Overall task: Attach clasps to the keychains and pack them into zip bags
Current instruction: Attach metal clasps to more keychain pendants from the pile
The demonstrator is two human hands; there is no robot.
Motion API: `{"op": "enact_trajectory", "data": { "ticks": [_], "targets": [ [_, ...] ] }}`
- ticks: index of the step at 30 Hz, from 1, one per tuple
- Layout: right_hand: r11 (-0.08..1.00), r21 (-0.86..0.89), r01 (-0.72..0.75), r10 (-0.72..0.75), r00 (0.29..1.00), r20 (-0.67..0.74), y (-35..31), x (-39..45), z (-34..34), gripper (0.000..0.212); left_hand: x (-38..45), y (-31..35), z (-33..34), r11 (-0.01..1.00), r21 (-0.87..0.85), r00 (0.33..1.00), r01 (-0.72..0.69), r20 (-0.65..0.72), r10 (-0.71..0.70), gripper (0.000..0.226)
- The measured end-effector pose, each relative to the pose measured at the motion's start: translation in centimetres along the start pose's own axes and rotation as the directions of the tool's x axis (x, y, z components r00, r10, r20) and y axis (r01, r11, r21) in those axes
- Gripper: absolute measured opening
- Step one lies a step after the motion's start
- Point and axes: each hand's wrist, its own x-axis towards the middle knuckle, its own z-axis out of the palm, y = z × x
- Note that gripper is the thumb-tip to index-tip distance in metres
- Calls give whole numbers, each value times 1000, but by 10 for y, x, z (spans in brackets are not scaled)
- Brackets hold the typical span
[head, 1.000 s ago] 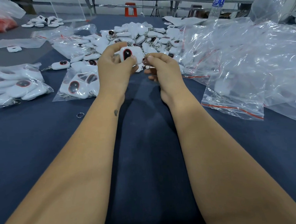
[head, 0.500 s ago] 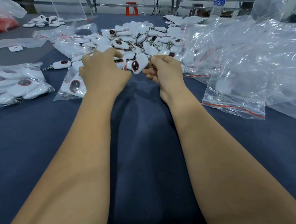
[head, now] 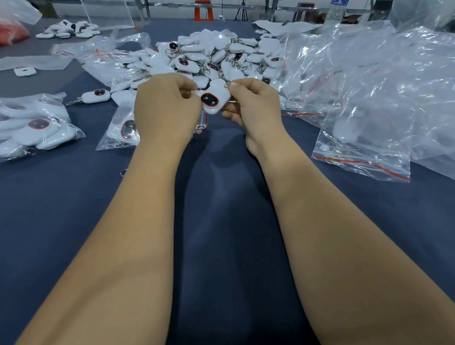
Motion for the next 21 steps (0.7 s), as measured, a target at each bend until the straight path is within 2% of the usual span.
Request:
{"op": "enact_trajectory", "data": {
  "ticks": [5,8,12,15,16,18,21],
  "targets": [
    [1000,-6,24,-24,999,-40,1,1,-2,7,0,3,0,995,-100,1000,4,-15,-5,32],
    [995,-84,55,-55,998,-7,3,0,0,6,-1,5,1,989,-150,1000,5,-18,-8,28],
    [974,-204,97,-51,975,218,7,-7,8,7,-4,9,2,979,-204,999,-16,-35,9,25],
    [860,-438,261,-73,913,402,10,-10,11,16,-5,11,2,974,-221,998,-39,-50,29,26],
    [843,-454,289,-71,896,438,11,-11,12,19,-5,11,2,973,-227,998,-44,-53,33,25],
    [896,-369,246,-59,890,452,10,-13,14,25,-5,10,3,971,-236,998,-41,-63,27,23],
    [955,-233,184,-83,919,386,9,-13,17,34,-3,8,6,970,-240,998,-26,-69,10,18]
  ]
}}
